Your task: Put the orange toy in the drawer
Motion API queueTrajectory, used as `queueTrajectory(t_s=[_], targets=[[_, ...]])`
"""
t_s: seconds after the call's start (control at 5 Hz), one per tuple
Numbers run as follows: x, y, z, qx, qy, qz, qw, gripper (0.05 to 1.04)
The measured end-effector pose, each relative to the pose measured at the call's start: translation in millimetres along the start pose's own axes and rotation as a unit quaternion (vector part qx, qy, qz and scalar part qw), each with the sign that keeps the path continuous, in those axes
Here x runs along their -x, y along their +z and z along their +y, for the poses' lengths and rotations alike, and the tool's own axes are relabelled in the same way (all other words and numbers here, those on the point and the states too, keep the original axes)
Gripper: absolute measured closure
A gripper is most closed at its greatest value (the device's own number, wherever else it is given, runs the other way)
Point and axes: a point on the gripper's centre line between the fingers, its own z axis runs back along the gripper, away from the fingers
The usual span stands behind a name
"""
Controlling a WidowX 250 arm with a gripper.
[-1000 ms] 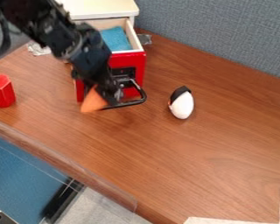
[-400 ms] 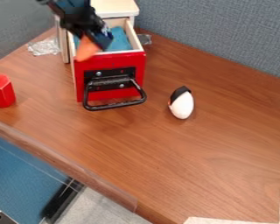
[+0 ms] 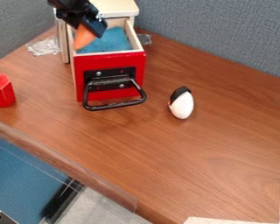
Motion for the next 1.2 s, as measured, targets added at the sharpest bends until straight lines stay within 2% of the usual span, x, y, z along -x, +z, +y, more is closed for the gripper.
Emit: queueTrajectory(t_s=[0.2, 0.4, 0.6, 0.8, 1.0, 1.2], targets=[[5, -19, 7, 0.002, 0.019, -0.006, 0.9998, 0.467], [1, -28, 4, 0.014, 0.028, -0.016, 0.9994, 0.467], [-2, -31, -3, 0.025, 0.025, -0.025, 0.9991, 0.388], [2, -35, -6, 0.005, 0.011, -0.019, 0.9997, 0.125], [12, -32, -18, -0.005, -0.002, -0.019, 0.9998, 0.082], [16, -5, -31, -0.026, -0.029, -0.036, 0.9986, 0.084]])
